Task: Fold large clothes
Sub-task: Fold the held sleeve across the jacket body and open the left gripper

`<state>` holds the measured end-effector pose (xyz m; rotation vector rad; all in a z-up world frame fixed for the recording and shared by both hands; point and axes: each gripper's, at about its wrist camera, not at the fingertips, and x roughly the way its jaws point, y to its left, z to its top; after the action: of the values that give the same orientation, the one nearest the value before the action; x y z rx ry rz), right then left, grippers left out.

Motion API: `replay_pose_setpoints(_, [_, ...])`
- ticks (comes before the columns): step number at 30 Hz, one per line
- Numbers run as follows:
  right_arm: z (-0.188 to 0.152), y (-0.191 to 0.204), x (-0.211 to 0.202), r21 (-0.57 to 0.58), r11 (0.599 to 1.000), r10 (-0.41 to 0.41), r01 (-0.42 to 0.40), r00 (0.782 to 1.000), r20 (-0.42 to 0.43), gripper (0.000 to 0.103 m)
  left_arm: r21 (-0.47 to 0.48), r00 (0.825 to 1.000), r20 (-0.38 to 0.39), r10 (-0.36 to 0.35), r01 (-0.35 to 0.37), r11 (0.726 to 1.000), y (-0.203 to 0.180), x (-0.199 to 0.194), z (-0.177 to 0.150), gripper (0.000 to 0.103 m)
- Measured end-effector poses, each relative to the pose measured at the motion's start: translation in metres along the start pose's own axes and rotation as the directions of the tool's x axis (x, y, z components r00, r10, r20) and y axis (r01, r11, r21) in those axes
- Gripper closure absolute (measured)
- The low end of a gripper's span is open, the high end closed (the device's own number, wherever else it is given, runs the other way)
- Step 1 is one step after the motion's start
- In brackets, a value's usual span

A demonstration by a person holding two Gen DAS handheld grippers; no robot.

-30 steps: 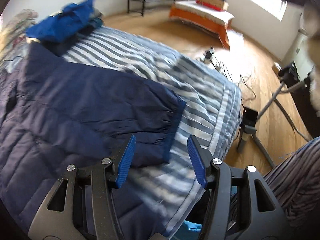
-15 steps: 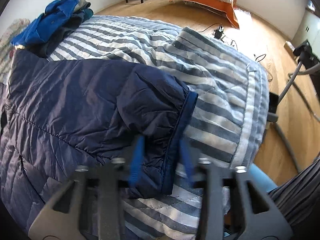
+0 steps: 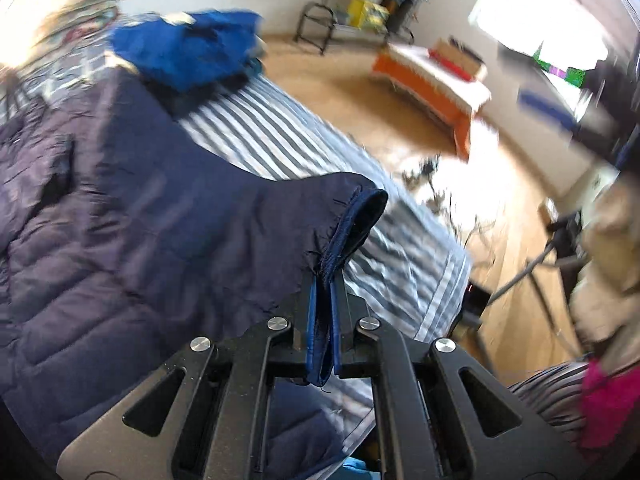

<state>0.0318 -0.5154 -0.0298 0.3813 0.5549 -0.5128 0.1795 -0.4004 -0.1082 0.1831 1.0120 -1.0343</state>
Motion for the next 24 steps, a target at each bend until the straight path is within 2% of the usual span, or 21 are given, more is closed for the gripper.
replay_pose_setpoints(5, [-0.002,0.027,0.007,-0.052,0.999,0.015,-0.016,1.0,-0.015,0.029,-0.099,0.994,0.107,0.032,-0.021,0.995,0.063,-0.069,0.014,0.099])
replay_pose_setpoints(9, [-0.006,0.051,0.013,-0.103,0.995,0.018,-0.02,1.0,-0.026,0.029,-0.202,0.978,0.171,0.122,-0.086,0.976,0.131,-0.113,0.015,0.099])
replay_pose_setpoints(12, [-0.009,0.064,0.019,-0.126,0.992,0.025,-0.03,0.999,-0.042,0.029,-0.29,0.959,0.198,0.203,-0.141,0.947,0.186,-0.137,0.009,0.1])
replay_pose_setpoints(16, [-0.013,0.084,0.024,-0.165,0.986,0.028,-0.036,0.998,-0.051,0.029,-0.38,0.929,0.203,0.31,-0.217,0.899,0.255,-0.151,-0.008,0.1])
replay_pose_setpoints(20, [-0.019,0.104,0.028,-0.22,0.975,0.027,-0.039,0.998,-0.059,0.029,-0.468,0.915,0.172,0.365,-0.25,0.848,0.319,-0.147,-0.022,0.1])
replay_pose_setpoints(24, [-0.024,0.123,0.032,-0.273,0.961,0.028,-0.046,0.997,-0.07,0.029,-0.506,0.901,0.137,0.412,-0.294,0.811,0.368,-0.14,-0.027,0.1])
